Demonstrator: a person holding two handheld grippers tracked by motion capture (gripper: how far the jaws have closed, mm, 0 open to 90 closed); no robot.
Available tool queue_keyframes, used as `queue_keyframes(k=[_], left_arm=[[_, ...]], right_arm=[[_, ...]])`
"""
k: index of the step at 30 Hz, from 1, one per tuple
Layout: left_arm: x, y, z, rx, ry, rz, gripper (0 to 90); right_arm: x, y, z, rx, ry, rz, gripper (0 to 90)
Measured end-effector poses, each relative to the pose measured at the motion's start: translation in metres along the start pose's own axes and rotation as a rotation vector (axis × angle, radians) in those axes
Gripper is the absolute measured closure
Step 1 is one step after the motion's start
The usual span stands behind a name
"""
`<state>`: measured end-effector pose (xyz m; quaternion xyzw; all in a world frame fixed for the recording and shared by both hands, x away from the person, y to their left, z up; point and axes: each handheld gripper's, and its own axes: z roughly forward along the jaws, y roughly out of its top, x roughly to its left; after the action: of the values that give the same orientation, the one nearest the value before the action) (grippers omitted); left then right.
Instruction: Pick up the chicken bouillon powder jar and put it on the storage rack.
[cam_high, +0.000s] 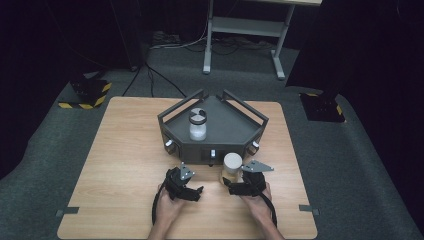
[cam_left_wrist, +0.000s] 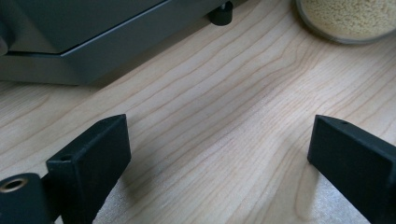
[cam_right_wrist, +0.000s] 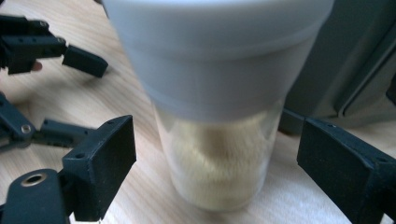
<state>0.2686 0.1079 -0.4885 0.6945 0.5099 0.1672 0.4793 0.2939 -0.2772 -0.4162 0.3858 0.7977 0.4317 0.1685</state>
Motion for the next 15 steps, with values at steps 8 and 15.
queue_keyframes(k=[8, 15], left_arm=[[0.000, 0.000, 0.000, 0.000, 0.000, 0.000, 5.8], [0.000, 0.000, 0.000, 0.000, 0.000, 0.000, 5.8]], right_arm=[[0.002, 0.009, 0.005, 0.000, 0.005, -0.007, 13.0], [0.003, 0.011, 0.011, 0.011, 0.006, -0.010, 14.5]])
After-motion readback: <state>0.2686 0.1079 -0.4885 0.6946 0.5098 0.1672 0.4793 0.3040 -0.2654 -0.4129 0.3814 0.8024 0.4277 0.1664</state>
